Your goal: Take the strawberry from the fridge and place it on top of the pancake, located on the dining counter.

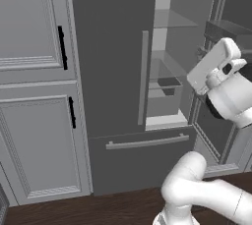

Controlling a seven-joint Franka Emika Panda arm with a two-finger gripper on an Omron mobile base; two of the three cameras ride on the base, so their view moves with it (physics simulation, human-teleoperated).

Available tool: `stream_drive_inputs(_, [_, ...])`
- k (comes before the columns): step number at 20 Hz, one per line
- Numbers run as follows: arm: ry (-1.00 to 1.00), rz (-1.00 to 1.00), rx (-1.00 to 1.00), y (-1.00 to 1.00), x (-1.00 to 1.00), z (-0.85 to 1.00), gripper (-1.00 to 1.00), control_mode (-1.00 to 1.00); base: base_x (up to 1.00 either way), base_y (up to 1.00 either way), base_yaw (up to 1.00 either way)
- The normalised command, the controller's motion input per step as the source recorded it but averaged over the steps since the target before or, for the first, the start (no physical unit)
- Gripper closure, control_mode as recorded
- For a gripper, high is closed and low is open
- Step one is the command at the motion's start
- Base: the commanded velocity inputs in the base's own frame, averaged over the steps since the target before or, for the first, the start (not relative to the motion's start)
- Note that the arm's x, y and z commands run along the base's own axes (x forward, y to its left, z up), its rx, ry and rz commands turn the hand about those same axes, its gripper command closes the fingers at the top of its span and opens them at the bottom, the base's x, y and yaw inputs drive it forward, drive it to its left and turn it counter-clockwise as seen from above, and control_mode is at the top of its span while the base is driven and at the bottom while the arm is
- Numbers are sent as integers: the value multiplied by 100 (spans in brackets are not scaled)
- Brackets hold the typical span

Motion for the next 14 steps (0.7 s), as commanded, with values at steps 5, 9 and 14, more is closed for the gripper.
stream_drive_inputs(5, [-29, -27, -98, 20, -21, 24, 100, -100, 0, 0, 0])
stream_drive_inputs(9, [-94, -30, -73, 23, -13, -1, 100, -100, 0, 0, 0])
stream_drive_inputs(14, [-86, -31, -51, 5, -9, 26, 100, -100, 0, 0, 0])
